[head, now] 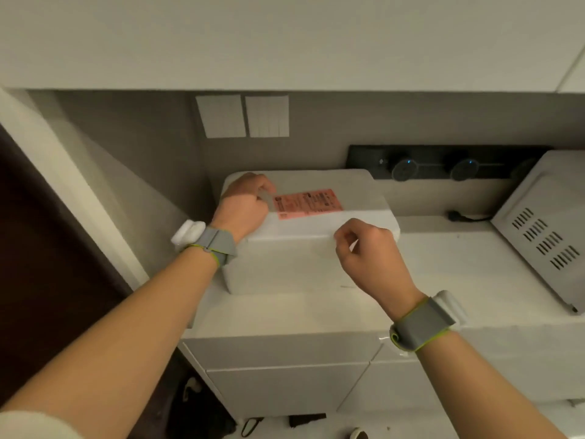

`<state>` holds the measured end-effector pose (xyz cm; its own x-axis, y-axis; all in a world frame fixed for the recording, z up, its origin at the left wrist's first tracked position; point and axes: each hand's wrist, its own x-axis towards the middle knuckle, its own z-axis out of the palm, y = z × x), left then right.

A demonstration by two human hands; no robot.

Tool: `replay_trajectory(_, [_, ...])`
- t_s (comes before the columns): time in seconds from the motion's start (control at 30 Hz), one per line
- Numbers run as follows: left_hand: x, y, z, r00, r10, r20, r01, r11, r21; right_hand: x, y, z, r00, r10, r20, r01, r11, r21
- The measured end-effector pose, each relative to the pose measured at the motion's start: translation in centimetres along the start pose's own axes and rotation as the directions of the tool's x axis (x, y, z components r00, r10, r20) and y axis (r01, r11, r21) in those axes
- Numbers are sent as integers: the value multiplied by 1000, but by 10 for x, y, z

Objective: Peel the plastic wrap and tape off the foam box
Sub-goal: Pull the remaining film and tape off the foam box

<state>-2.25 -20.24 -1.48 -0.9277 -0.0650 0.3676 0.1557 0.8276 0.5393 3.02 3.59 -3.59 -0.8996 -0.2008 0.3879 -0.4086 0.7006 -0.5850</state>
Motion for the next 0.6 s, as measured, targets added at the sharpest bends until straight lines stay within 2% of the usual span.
replay_trajectory(0.13, [-1,-19,9,999,-17,36,11,985,174,17,-8,6,994,-106,1,106,994,-15])
replay_trajectory(0.2, [-3,-22,14,994,-26,108,-6,960,281,23,-8,6,993,-120,9,120,992,-27])
replay_trajectory(0.3, [-9,-25,15,982,-26,185,-40,937,347,27,-3,2,988,-154,17,155,986,-61])
replay_trajectory(0.43, [-23,-22,12,992,29,122,-77,911,406,25,4,2,986,-157,45,161,984,-82])
replay_trajectory(0.6, [-37,-17,13,997,58,52,-75,898,434,9,9,17,990,-136,32,140,966,-218])
